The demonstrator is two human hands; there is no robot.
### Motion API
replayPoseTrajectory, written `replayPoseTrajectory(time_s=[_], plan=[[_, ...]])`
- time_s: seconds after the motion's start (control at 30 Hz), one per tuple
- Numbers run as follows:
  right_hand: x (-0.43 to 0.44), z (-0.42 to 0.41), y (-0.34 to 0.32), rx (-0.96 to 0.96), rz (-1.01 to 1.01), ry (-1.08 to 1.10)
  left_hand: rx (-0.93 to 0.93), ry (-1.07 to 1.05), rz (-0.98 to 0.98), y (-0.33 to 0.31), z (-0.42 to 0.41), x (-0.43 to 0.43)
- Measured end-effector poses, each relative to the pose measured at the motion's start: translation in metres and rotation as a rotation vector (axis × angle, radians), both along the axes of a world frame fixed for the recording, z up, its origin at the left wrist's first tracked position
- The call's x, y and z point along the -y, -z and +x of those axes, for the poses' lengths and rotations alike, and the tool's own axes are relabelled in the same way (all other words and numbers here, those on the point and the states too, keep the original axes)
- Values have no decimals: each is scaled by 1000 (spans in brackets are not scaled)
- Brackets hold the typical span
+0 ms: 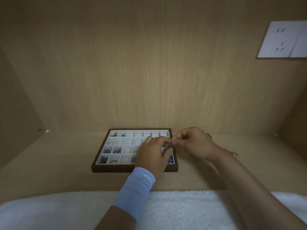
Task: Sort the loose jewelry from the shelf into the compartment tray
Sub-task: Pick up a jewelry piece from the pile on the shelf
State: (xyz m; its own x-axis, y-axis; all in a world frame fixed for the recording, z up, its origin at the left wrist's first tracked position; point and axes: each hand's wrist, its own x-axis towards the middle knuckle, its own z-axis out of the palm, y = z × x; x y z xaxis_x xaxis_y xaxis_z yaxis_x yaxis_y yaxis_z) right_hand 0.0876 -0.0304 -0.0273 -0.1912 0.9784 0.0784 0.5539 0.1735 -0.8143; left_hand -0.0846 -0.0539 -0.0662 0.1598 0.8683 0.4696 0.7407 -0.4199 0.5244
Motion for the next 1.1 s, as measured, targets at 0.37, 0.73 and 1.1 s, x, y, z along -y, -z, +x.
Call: replayPoseTrajectory(time_s=[0.37, 0.73, 1.1], plan=[[10, -28, -5, -296, 54, -20, 712, 10, -226, -25, -21, 0], [3, -71, -24, -149, 239, -94, 727, 21, -194, -46, -66, 6], [-2, -101, -17, -11, 158, -211, 579, -54, -88, -26, -95, 8]])
